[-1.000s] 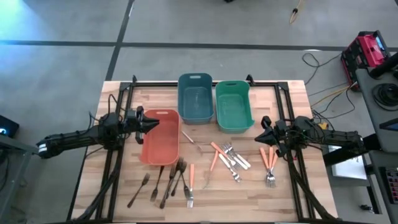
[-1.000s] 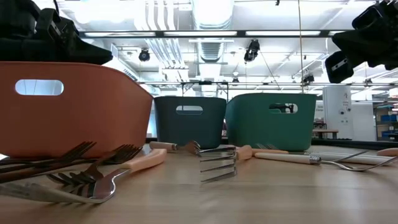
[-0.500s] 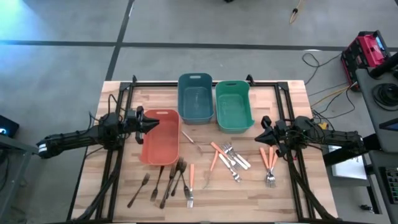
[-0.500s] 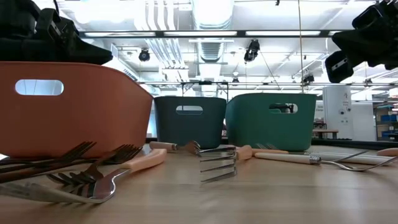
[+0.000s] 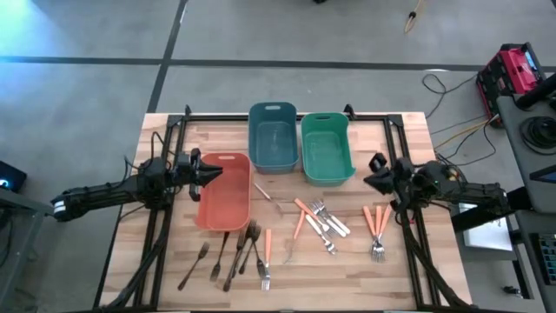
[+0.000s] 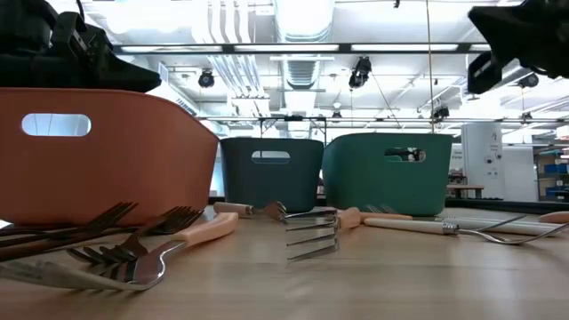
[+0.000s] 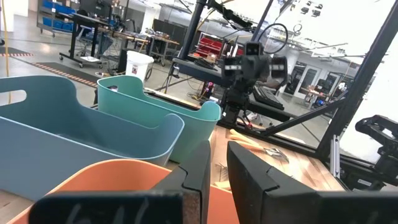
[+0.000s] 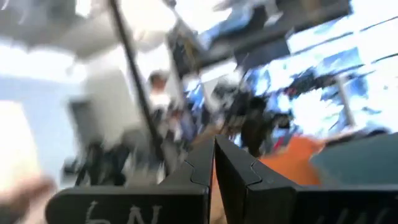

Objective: Sort silverware by color (type)
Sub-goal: Put the white fork into the blue bin

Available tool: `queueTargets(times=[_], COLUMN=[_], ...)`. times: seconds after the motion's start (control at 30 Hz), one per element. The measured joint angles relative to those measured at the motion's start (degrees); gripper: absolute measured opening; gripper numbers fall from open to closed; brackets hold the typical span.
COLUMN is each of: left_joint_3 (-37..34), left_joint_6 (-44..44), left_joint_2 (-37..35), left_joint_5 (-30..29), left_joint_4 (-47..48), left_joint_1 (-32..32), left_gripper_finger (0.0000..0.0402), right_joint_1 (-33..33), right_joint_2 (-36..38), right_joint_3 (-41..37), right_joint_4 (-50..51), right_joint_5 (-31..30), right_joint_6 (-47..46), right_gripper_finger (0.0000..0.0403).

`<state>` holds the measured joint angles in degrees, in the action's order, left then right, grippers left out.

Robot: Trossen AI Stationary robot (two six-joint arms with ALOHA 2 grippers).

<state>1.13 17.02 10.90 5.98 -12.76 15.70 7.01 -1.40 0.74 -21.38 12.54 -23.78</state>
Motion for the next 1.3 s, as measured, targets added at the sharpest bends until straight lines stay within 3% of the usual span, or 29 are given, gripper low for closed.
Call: queueTargets(times=[0.23,0.43,0.57,0.67,0.9,1.1,1.3], left_joint_3=[0.00,-0.02,-0.02,-0.02,-0.02,1.29,11.34], left_joint_6=[0.00,1.52,12.06,12.05,12.50,6.02,-1.72], left_joint_2=[0.00,0.02,0.00,0.02,0.40,7.37,20.68], left_joint_5=[0.00,0.00,-2.76,-5.53,-3.38,-5.50,-5.27], left_joint_4=[0.00,-1.26,-11.93,-19.18,-30.33,-39.70,-39.75], left_joint_1=[0.00,-0.02,0.01,0.04,-0.25,-2.22,-4.40], left_gripper_finger=[0.0037,0.0037,0.0037,0.0037,0.0037,0.0037,0.0037], right_joint_1=[0.00,0.00,0.05,0.13,0.13,0.09,-0.83], right_joint_2=[-3.60,-12.53,-22.38,-30.20,-44.98,-51.67,-56.21], right_joint_3=[0.14,7.01,14.41,20.56,31.45,37.08,43.75], right_joint_4=[-1.17,-1.29,1.78,8.33,17.10,17.62,22.13], right_joint_5=[-5.15,-6.55,-6.89,-9.83,-13.27,-12.56,-12.51], right_joint_6=[-2.55,-4.47,-4.52,-1.10,3.10,7.75,7.92], right_gripper_finger=[0.0009,0.0009,0.0009,0.0009,0.0009,0.0009,0.0009])
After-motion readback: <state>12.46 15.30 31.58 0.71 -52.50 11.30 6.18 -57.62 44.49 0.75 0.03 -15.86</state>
